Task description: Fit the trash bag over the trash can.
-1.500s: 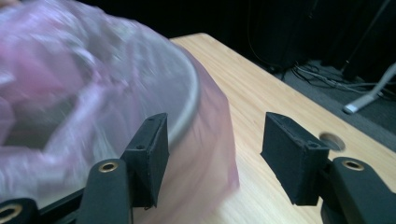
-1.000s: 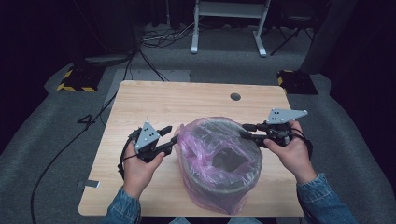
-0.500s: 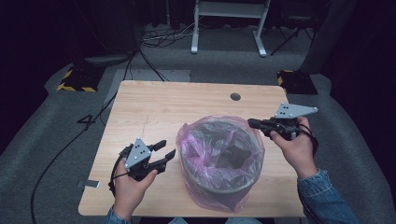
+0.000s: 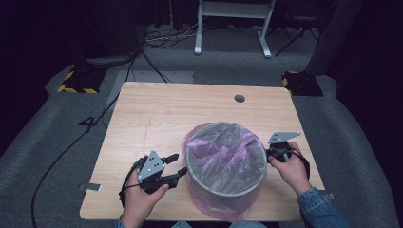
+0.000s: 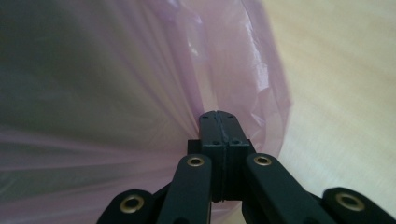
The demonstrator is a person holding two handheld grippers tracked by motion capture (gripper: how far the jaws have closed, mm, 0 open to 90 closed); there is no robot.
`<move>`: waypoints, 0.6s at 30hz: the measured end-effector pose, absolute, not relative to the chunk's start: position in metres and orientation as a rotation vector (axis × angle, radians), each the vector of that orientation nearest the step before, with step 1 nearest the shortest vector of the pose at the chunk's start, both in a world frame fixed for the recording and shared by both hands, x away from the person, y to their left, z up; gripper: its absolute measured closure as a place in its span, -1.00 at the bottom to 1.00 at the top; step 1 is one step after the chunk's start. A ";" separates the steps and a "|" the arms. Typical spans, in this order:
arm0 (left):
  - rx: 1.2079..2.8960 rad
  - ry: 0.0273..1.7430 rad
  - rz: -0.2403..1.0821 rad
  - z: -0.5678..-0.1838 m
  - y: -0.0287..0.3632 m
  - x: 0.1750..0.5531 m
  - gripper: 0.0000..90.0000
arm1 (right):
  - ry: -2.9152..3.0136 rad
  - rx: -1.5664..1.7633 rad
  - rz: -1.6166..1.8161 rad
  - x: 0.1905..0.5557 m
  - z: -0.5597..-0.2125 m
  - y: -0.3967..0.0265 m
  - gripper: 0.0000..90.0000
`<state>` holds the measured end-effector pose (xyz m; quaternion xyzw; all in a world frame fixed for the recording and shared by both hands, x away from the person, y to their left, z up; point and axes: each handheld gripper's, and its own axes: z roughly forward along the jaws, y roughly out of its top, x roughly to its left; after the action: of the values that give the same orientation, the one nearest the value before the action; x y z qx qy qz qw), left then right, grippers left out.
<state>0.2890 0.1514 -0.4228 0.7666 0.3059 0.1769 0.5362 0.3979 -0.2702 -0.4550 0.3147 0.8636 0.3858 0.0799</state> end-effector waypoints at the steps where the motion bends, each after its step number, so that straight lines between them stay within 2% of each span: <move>1: 1.825 0.730 0.423 -0.423 0.152 0.289 0.01 | 2.588 0.944 1.149 0.395 -0.459 -0.272 1.00; 4: 1.818 0.741 0.428 -0.423 0.155 0.289 0.00 | 2.569 0.966 1.171 0.388 -0.463 -0.281 0.95; 7: 1.815 0.753 0.438 -0.422 0.160 0.289 -0.03 | 2.515 0.970 1.184 0.383 -0.458 -0.292 0.37; 10: 1.808 0.775 0.460 -0.422 0.166 0.289 -0.06 | 2.436 0.952 1.229 0.376 -0.443 -0.307 0.02; 14: 1.816 0.809 0.482 -0.424 0.175 0.289 -0.13 | 2.341 0.939 1.298 0.366 -0.411 -0.326 -0.13; 18: 1.841 0.843 0.507 -0.426 0.183 0.290 -0.19 | 2.299 0.886 1.333 0.358 -0.381 -0.334 -0.18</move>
<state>0.2901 0.1826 -0.4256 0.7623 0.3492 0.2098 0.5030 0.3580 -0.3345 -0.3809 0.3117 0.8088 0.4690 0.1693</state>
